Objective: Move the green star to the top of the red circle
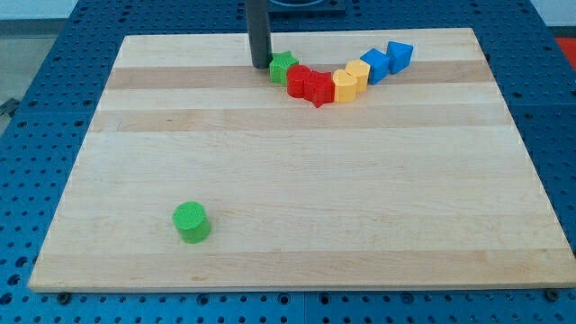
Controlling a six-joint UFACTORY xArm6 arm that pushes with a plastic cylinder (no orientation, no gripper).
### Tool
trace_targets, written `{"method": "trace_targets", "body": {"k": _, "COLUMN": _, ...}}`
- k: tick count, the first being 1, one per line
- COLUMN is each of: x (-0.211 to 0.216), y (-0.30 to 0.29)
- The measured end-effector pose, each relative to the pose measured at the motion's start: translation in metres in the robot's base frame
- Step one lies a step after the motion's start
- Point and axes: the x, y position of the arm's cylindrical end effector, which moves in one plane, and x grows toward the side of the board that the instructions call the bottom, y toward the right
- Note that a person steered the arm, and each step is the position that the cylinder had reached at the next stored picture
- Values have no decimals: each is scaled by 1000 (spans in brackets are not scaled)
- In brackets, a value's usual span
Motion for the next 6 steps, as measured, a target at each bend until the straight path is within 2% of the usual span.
{"method": "trace_targets", "body": {"k": 1, "x": 0, "y": 7}}
{"method": "trace_targets", "body": {"k": 2, "x": 0, "y": -23}}
{"method": "trace_targets", "body": {"k": 3, "x": 15, "y": -98}}
{"method": "trace_targets", "body": {"k": 4, "x": 72, "y": -165}}
{"method": "trace_targets", "body": {"k": 5, "x": 152, "y": -227}}
{"method": "trace_targets", "body": {"k": 6, "x": 217, "y": -251}}
